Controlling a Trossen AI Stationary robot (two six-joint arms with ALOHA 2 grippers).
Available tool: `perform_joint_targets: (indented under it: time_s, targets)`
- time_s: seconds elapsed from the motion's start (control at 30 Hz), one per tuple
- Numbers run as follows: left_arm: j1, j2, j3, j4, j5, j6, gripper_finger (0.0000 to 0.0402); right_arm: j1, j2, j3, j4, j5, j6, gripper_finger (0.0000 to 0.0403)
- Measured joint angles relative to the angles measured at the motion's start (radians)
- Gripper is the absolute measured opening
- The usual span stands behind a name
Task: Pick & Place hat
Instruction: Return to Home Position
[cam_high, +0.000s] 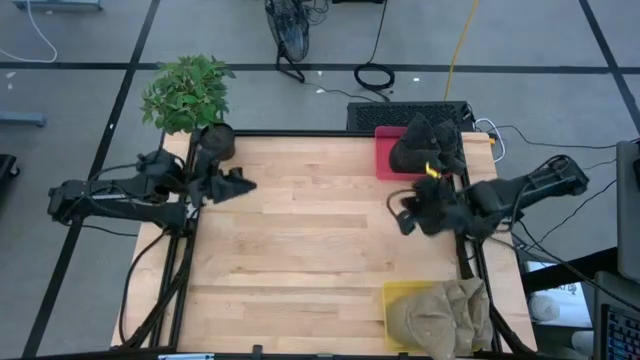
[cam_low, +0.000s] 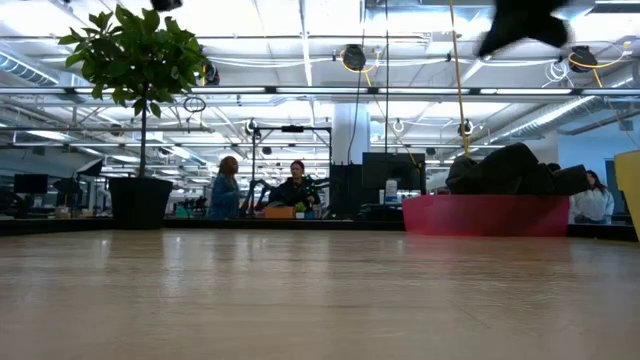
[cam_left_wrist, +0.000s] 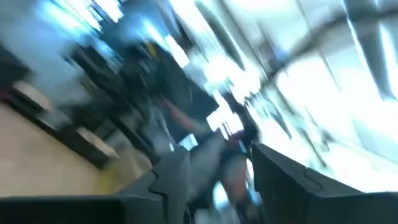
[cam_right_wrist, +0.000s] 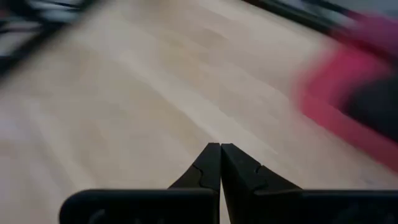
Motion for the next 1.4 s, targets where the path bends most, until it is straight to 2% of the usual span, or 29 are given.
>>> perform_joint_targets:
  time_s: [0.07, 0.13, 0.2, 0.27, 0.33, 0.43, 0.67, 0.83, 1.03, 1.17, 1.27, 1.33, 1.4]
  targets:
    - [-0.012, 0.048, 0.036, -0.047, 0.125, 0.045, 0.0156, -0.057, -0.002, 0.000, 0.211, -0.063, -0.237, 0.0000]
    - [-0.058, 0.106, 0.081, -0.241, 0.201, 0.138, 0.0129, -0.094, 0.006, 0.000, 0.371, -0.117, -0.375, 0.0000]
    - [-0.118, 0.181, 0.133, -0.494, 0.212, 0.240, 0.0101, -0.118, 0.021, 0.000, 0.483, -0.147, -0.443, 0.0000]
    - [-0.166, 0.268, 0.156, -0.732, 0.182, 0.323, 0.0077, -0.125, 0.035, 0.000, 0.526, -0.167, -0.473, 0.0000]
    - [-0.201, 0.340, 0.150, -0.822, 0.149, 0.357, 0.0050, -0.125, 0.048, 0.000, 0.526, -0.168, -0.477, 0.0000]
    - [-0.230, 0.397, 0.102, -0.793, 0.145, 0.358, 0.0009, -0.123, 0.069, 0.000, 0.495, -0.171, -0.468, 0.0000]
    - [-0.269, 0.365, -0.092, -0.695, 0.074, 0.231, 0.0003, -0.087, 0.089, -0.001, 0.474, -0.172, -0.461, 0.0000]
    - [-0.290, 0.223, -0.321, -0.542, 0.044, 0.065, 0.0002, -0.083, 0.083, -0.001, 0.473, -0.170, -0.461, 0.0000]
    - [-0.299, -0.035, -0.541, -0.317, -0.086, -0.082, 0.0001, -0.083, 0.080, -0.001, 0.474, -0.169, -0.461, 0.0000]
    - [-0.297, -0.174, -0.610, -0.196, -0.198, -0.048, 0.0001, -0.087, 0.080, -0.001, 0.480, -0.165, -0.461, 0.0000]
    - [-0.283, -0.251, -0.614, -0.209, -0.262, 0.062, 0.0001, -0.100, 0.080, -0.001, 0.480, -0.165, -0.448, 0.0000]
    - [-0.257, -0.288, -0.614, -0.237, -0.263, 0.118, 0.0001, -0.115, 0.080, -0.001, 0.481, -0.165, -0.436, 0.0000]
    - [-0.219, -0.309, -0.614, -0.240, -0.192, 0.151, 0.0001, -0.126, 0.080, -0.001, 0.489, -0.168, -0.433, 0.0000]
